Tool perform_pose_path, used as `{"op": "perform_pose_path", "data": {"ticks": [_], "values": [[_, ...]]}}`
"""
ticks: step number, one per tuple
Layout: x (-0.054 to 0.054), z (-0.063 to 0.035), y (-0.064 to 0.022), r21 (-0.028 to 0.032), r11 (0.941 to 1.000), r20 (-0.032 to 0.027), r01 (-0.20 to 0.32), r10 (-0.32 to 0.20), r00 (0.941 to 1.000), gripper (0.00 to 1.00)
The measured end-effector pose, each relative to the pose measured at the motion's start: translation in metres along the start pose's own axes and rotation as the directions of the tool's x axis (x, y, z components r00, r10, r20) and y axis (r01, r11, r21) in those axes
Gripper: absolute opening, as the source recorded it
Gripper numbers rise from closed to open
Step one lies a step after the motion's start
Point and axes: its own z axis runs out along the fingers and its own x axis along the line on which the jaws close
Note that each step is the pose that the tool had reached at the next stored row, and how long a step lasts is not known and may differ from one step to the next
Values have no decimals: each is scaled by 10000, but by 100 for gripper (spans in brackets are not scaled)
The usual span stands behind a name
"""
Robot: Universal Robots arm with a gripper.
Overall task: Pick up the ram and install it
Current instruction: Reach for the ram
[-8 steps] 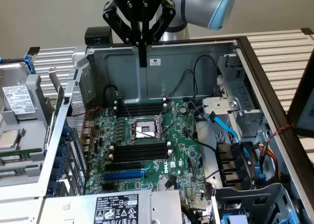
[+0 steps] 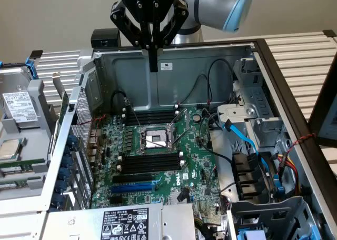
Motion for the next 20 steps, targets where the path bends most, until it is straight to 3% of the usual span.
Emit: {"op": "perform_pose_path", "data": {"ticks": [7, 20], "values": [[15, -1, -1, 4, 10000, -18, -4, 4, 10000, 11], [471, -10, -35, 1, 10000, -18, -6, 6, 10000, 11]]}}
